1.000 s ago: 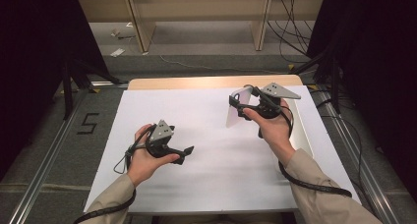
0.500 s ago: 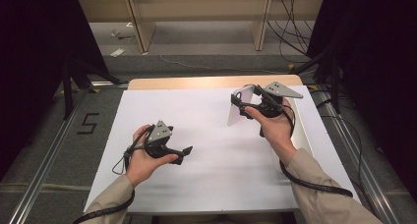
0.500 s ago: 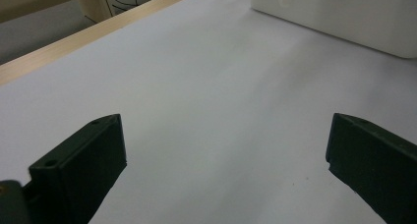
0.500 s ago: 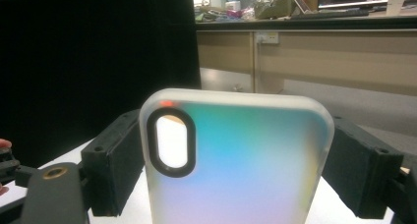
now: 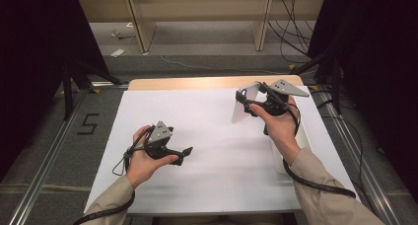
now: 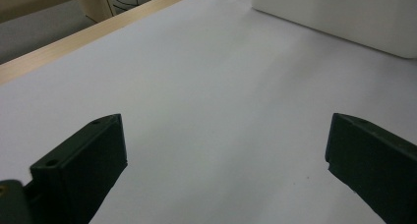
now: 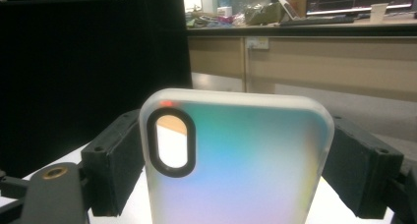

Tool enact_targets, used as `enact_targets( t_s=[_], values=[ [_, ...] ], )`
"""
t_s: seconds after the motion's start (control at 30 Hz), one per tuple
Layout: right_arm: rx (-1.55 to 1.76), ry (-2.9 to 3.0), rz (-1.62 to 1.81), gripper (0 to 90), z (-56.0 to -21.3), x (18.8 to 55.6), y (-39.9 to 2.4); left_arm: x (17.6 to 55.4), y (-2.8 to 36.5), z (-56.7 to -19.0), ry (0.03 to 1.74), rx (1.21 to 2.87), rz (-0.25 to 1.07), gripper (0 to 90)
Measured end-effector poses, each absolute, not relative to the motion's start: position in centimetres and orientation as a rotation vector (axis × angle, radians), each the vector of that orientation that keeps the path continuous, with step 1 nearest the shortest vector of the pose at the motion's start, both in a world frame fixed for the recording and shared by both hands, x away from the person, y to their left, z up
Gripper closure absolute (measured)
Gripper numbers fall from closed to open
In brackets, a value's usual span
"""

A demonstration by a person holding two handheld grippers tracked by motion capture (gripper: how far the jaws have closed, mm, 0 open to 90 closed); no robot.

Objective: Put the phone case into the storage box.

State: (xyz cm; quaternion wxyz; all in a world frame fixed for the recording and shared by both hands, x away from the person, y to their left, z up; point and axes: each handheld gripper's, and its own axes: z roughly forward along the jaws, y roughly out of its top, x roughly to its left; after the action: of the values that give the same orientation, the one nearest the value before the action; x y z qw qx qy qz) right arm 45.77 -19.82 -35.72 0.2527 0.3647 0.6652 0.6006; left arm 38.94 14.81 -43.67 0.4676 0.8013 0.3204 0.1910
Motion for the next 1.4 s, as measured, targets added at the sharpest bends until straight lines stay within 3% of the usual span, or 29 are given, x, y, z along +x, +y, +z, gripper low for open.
enact_targets(
  t_s=[1.4],
  values=[
    [1.058,1.698,1.597,18.0,-34.2,46.4,-23.1,39.3,15.7,-44.0,0.797,1.968,0.487,2.9]
  ],
)
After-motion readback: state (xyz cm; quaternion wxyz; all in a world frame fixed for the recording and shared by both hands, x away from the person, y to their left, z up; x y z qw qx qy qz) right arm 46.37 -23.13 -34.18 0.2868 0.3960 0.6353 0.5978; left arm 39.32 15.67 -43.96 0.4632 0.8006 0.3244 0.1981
